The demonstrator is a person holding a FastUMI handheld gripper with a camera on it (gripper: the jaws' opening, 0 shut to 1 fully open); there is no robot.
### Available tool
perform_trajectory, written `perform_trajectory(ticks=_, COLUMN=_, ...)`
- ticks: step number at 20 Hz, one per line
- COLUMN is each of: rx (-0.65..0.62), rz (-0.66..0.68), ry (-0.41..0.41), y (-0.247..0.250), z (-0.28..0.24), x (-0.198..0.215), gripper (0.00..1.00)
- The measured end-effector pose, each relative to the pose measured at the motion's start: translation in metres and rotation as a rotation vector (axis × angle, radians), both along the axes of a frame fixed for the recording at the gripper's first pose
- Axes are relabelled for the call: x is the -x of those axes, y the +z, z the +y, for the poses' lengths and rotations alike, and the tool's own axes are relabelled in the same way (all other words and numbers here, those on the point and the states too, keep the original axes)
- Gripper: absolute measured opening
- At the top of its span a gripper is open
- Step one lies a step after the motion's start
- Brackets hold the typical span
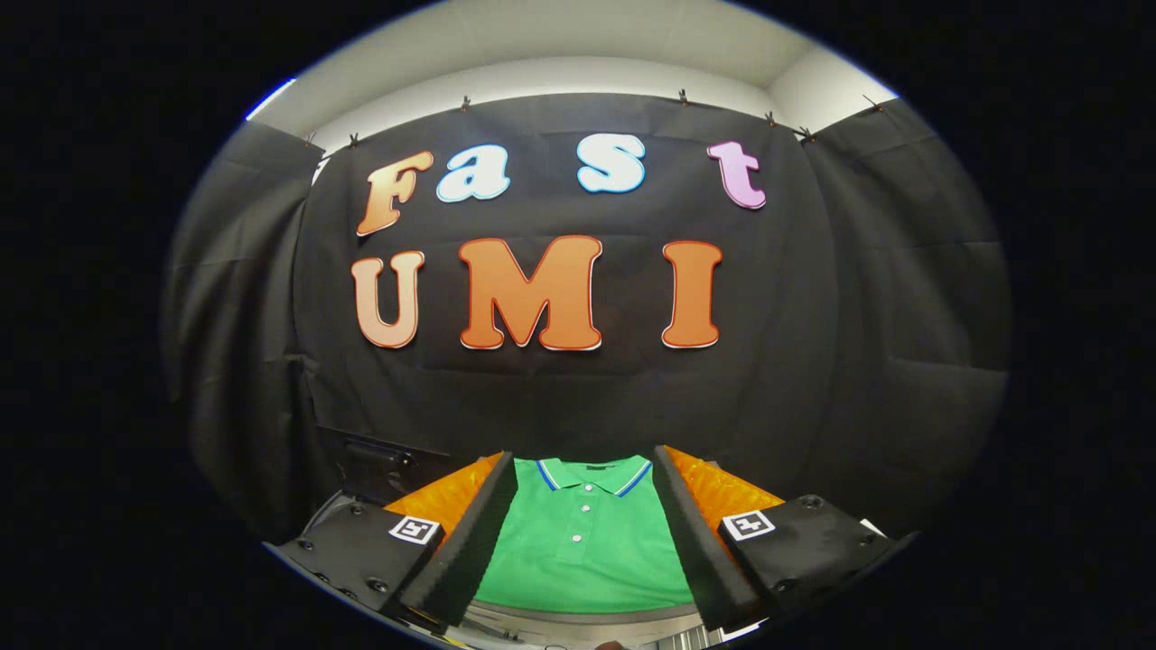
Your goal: Put the clothes into the washing machine and then close the washing machine lid.
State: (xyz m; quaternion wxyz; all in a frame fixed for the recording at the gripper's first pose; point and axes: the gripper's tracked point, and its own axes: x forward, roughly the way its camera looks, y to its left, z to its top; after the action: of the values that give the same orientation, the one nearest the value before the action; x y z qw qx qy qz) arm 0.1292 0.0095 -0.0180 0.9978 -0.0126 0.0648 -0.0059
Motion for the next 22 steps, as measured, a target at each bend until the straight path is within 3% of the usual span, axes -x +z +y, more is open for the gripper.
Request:
perform_trajectory(ticks=10, rx=-0.034, rz=0.254, ry=-0.065, y=-0.096, z=-0.012, x=-0.111, gripper=0.98)
perform_trajectory(ticks=14, rx=-0.062, rz=0.377, ry=-0.098, y=-0.136, z=-0.022, x=-0.131, gripper=0.98)
perform_trajectory(ticks=22, rx=-0.083, rz=0.524, ry=-0.119, y=-0.17, z=-0.024, x=-0.126, gripper=0.99)
